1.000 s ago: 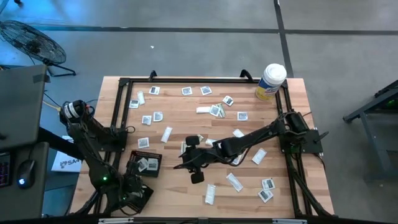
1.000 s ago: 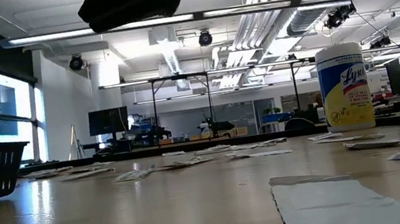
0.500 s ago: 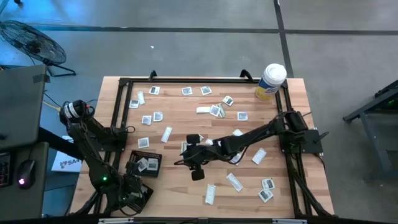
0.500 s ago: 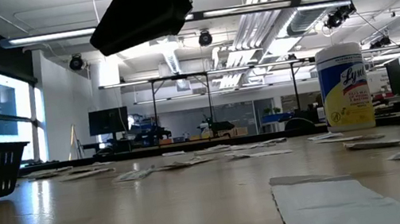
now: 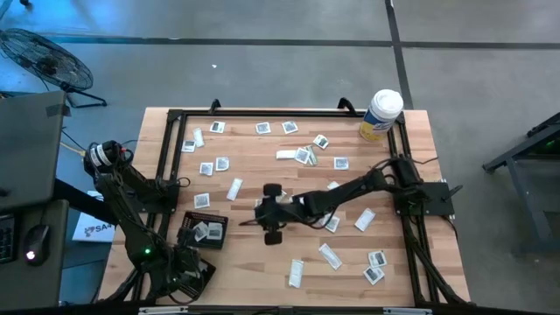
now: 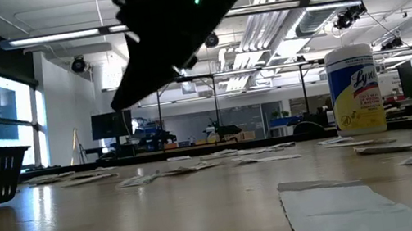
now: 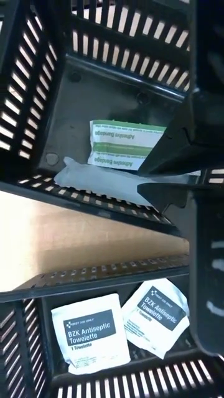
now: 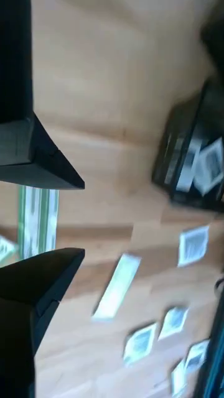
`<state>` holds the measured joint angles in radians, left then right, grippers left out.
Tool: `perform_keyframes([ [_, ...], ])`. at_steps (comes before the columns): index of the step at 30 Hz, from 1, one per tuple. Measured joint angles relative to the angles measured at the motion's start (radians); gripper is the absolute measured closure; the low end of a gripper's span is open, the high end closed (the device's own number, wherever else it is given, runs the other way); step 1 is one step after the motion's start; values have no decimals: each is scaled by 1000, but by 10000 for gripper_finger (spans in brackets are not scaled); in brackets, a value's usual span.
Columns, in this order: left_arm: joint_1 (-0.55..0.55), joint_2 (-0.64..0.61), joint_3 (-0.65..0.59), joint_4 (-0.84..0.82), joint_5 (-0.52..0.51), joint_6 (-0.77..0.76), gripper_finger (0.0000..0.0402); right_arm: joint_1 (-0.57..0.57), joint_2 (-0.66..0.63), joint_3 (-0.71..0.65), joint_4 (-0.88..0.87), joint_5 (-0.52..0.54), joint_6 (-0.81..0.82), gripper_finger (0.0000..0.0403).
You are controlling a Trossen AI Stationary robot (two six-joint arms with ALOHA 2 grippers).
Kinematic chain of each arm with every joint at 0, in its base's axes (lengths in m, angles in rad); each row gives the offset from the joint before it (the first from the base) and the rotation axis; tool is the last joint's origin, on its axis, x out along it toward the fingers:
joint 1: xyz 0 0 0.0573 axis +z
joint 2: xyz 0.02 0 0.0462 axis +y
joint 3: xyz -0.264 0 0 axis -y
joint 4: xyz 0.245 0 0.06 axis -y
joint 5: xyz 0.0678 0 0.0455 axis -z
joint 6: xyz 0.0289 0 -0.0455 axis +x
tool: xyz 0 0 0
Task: Pick & Place First Aid Supplies
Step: Put the bandage into the bottom black bin
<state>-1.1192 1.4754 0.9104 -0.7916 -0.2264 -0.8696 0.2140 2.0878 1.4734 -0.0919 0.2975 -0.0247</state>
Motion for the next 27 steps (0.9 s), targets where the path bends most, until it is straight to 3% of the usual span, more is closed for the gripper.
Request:
perform_keyframes([
  [10,1,0,0,66,-73,-3,377,-118,9,0,-9,-40,129,249],
  [27,0,-1,0,65,-77,-3,377,-125,112,1,-1,-62,234,265],
])
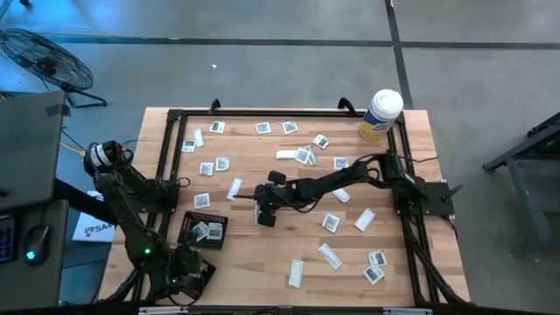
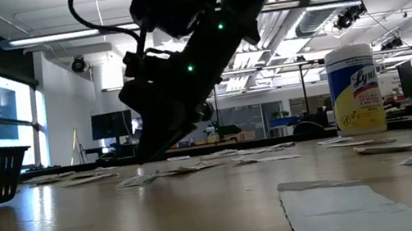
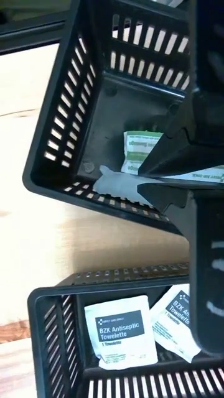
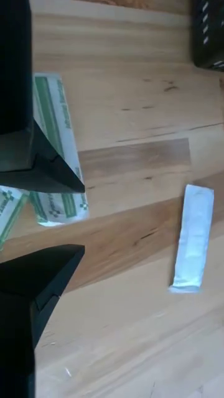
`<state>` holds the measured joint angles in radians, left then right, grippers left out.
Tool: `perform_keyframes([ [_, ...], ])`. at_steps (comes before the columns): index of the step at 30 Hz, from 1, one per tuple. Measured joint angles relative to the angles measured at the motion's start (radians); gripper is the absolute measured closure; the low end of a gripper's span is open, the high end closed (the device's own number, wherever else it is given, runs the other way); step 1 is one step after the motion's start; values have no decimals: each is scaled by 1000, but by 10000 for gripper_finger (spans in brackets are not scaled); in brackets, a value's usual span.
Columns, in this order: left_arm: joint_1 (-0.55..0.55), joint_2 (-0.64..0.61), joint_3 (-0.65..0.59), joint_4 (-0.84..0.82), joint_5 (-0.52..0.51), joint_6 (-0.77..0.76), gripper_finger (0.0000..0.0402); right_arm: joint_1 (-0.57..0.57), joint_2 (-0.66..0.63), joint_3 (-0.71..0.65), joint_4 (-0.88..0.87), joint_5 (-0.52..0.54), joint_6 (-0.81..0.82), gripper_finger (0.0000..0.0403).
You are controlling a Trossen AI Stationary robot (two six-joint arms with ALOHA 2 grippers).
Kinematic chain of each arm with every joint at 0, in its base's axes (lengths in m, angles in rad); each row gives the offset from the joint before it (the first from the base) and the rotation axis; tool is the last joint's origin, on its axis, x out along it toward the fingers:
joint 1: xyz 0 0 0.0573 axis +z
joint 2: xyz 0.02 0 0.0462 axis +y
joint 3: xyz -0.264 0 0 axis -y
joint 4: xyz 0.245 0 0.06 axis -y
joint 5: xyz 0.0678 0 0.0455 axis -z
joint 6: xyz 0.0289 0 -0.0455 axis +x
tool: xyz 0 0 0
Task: Pick & Place First Aid Supplies
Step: Put the bandage into the bottom black bin
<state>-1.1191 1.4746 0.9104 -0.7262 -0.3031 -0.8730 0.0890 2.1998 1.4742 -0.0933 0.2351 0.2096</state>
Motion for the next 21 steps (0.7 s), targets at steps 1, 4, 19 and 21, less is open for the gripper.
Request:
perform_keyframes([
  [1,0,0,0,-1,0,0,377,0,0,0,0,-1,0,265],
  [4,0,0,0,-1,-1,0,377,0,0,0,-32,-11,19,266],
  [19,0,0,0,0,-1,0,377,0,1,0,-74,-40,56,265],
  [21,0,0,0,0,-1,0,377,0,1,0,-75,-39,50,265],
])
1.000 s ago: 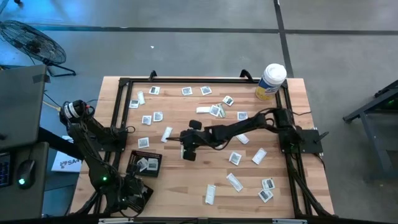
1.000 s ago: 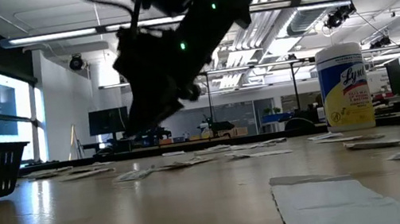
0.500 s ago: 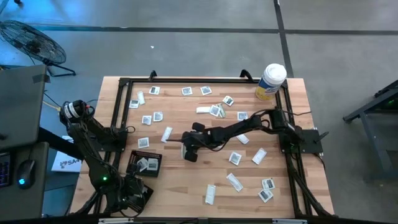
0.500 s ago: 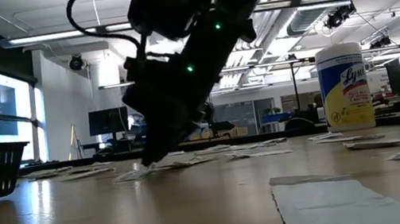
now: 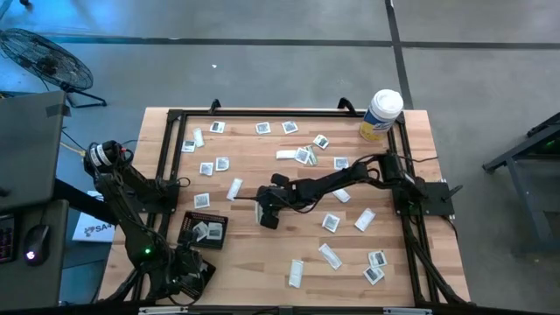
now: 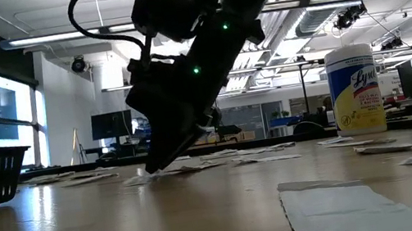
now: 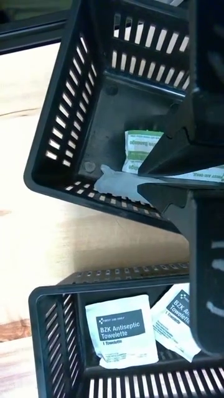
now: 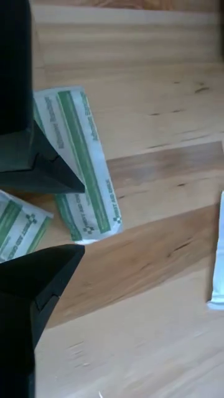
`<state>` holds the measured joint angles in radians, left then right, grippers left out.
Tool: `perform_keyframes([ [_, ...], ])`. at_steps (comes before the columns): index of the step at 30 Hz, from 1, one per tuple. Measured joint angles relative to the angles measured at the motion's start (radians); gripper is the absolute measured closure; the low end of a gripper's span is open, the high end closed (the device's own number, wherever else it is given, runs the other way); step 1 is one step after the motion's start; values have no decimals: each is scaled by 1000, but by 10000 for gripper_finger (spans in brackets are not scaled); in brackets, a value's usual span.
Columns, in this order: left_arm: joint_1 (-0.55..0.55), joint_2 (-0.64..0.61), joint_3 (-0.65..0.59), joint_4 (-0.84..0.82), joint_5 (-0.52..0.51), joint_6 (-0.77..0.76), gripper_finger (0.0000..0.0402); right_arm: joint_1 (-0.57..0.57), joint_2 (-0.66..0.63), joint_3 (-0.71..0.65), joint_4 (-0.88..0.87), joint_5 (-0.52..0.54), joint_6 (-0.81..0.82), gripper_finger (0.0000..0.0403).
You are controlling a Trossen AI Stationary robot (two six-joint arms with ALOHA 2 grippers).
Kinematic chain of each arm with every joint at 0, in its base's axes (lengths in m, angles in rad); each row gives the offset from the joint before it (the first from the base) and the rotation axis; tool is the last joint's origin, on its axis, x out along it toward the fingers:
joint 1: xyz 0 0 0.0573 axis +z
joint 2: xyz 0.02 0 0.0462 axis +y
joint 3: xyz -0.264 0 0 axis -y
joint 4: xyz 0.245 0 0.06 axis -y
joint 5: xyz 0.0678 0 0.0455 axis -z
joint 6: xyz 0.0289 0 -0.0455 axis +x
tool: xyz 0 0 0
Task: Pick & Place First Aid Supplies
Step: Put the bandage into the bottom black bin
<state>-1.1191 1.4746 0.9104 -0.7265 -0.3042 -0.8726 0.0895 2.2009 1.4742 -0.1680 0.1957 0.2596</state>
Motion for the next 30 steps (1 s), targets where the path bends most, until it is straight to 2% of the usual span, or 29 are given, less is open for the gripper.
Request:
perform_keyframes([
  [5,0,0,0,1,-2,0,377,-8,10,0,7,15,-26,265],
  [10,0,0,0,31,-67,35,377,-23,40,2,59,-5,28,265],
  [19,0,0,1,62,-51,32,377,-33,53,3,75,1,12,272],
  [25,0,0,1,48,99,18,377,-35,55,2,73,25,0,320],
  [30,0,0,9,12,106,-43,378,-40,56,2,75,39,29,382],
])
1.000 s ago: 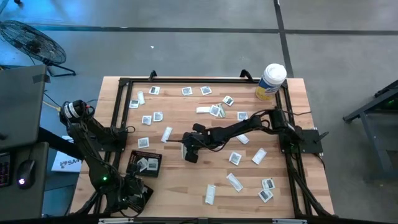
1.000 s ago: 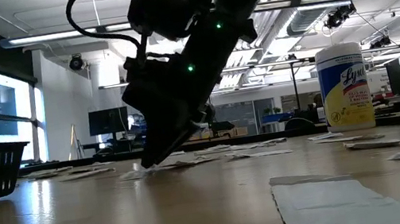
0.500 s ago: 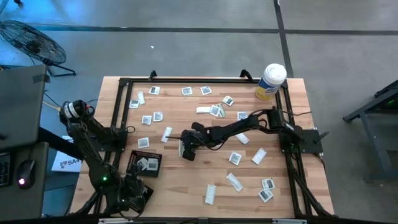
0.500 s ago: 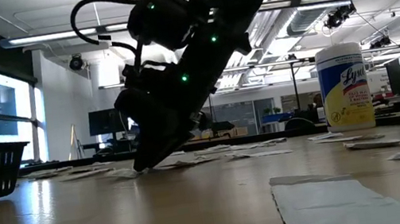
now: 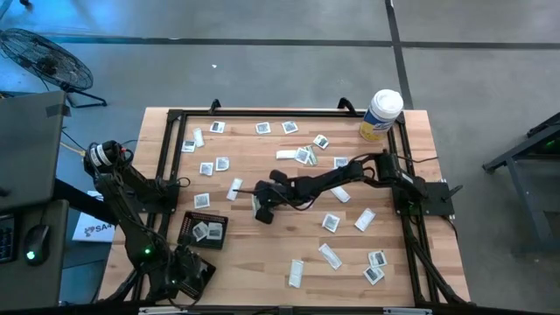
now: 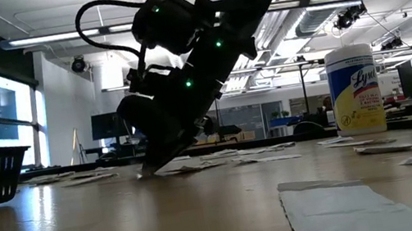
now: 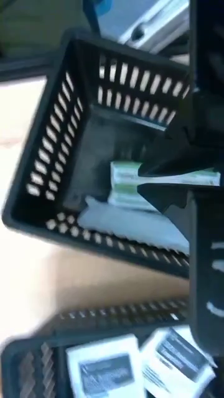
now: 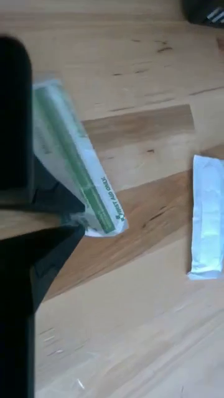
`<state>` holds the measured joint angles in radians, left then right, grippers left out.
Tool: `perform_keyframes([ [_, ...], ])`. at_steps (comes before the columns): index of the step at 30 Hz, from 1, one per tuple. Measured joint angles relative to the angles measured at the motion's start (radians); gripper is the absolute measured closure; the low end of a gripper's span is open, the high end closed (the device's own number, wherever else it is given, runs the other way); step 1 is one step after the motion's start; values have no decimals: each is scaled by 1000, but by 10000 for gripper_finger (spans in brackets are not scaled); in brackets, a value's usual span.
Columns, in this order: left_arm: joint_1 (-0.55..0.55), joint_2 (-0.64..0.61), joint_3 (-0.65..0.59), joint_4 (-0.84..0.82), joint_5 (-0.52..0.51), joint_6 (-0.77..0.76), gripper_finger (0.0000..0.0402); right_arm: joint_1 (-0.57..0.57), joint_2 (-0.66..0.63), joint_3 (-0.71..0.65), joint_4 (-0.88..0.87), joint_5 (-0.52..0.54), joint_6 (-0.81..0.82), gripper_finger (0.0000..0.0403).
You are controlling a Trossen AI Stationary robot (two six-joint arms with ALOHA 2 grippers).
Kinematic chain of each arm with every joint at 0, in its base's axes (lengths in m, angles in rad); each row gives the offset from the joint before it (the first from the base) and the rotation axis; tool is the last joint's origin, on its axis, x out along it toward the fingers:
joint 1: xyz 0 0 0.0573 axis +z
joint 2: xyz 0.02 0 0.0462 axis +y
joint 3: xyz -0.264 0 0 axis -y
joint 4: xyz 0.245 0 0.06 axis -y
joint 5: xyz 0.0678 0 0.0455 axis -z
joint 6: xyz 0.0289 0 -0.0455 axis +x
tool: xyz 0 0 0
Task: Pick & Place First Aid Supplies
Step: Put the bandage into the bottom black bin
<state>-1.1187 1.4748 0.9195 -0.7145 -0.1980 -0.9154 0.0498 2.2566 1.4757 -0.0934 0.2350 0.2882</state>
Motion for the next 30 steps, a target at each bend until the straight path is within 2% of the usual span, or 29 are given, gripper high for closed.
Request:
perform_keyframes([
  [3,-1,0,65,-145,-8,-48,378,1,-2,-1,9,16,0,397],
  [5,-10,0,126,-256,-69,-47,378,7,-4,-2,25,32,5,393],
  [8,-29,-6,195,-357,-257,20,378,22,-15,-5,42,45,1,399],
  [10,-29,-13,209,-372,-421,67,378,35,-36,-6,47,53,-7,401],
  [13,-19,-25,209,-378,-669,46,378,71,-83,-3,61,118,-33,399],
  [15,4,-26,209,-377,-751,18,378,104,-113,-3,54,177,-75,401],
  [20,78,-25,191,-307,-771,51,354,205,-170,-3,76,436,-236,401],
  [25,199,-26,190,-195,-761,81,273,299,-176,-2,133,732,-395,401],
  [30,327,-28,190,-53,-759,88,200,354,-177,-2,144,847,-455,401],
])
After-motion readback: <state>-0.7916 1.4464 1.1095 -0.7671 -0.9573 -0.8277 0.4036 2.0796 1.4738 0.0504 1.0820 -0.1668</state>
